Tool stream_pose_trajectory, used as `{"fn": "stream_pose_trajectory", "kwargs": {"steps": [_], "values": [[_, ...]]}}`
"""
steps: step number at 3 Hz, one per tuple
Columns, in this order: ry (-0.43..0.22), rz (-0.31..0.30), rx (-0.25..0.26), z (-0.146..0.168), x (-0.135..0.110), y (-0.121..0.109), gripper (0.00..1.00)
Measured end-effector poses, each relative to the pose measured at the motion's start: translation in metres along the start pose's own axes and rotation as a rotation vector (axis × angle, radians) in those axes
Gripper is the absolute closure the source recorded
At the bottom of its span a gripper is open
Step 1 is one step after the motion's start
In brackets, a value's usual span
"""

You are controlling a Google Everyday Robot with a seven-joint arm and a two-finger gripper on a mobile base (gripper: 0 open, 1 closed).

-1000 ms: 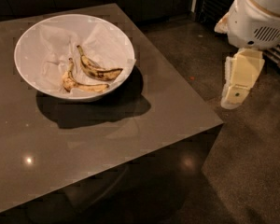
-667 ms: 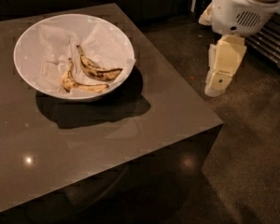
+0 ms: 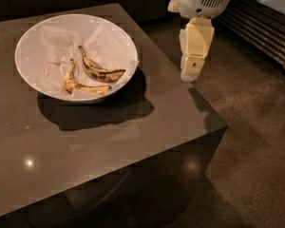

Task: Pick banana from white bowl

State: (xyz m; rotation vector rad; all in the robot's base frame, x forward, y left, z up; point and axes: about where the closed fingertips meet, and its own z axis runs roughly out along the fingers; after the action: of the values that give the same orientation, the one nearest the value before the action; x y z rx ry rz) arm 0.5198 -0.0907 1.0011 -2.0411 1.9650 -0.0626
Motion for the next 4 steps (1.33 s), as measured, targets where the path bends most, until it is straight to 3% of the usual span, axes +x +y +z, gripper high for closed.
{"fn": "stream_pose_trajectory", "kwargs": {"steps": [2, 3, 4], "values": [[-0.049, 0.024, 0.055, 0.003, -0.022, -0.014, 0.00], [-0.022, 0.054, 0.063, 0.007, -0.046, -0.035, 0.00], [0.026, 0.024, 0.046, 0.020, -0.076, -0.049, 0.00]]}}
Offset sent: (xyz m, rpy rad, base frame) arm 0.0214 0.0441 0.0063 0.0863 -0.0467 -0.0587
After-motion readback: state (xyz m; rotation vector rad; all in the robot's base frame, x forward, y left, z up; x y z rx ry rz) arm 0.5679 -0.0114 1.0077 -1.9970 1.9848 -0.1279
